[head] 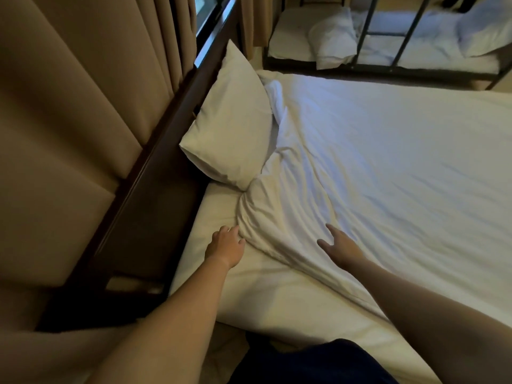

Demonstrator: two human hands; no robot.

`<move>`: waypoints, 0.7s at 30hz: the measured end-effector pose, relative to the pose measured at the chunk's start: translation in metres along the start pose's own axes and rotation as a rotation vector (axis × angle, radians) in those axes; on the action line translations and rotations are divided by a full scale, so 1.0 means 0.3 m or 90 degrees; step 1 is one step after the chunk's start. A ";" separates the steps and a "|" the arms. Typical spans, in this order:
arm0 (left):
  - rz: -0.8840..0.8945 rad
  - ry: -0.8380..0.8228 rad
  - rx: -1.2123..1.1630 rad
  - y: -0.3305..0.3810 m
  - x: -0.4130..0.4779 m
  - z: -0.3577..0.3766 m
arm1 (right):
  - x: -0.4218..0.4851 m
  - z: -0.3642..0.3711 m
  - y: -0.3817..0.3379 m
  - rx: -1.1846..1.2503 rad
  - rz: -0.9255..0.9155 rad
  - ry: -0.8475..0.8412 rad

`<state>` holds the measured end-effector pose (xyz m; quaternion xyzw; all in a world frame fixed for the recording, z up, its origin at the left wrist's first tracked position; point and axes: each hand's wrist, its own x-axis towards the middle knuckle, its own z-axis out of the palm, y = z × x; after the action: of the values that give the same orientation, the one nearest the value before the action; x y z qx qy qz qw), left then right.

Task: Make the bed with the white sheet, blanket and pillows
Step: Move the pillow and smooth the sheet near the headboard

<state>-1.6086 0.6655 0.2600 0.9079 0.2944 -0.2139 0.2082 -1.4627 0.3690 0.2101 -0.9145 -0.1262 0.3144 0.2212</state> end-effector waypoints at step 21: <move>0.059 0.212 0.041 -0.114 0.861 -0.462 | 0.686 0.131 -0.501 0.137 -0.016 0.008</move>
<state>-1.4032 0.8759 0.2334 0.9495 0.2761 -0.0598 0.1368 -1.3428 0.5888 0.1482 -0.8859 -0.1021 0.3175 0.3226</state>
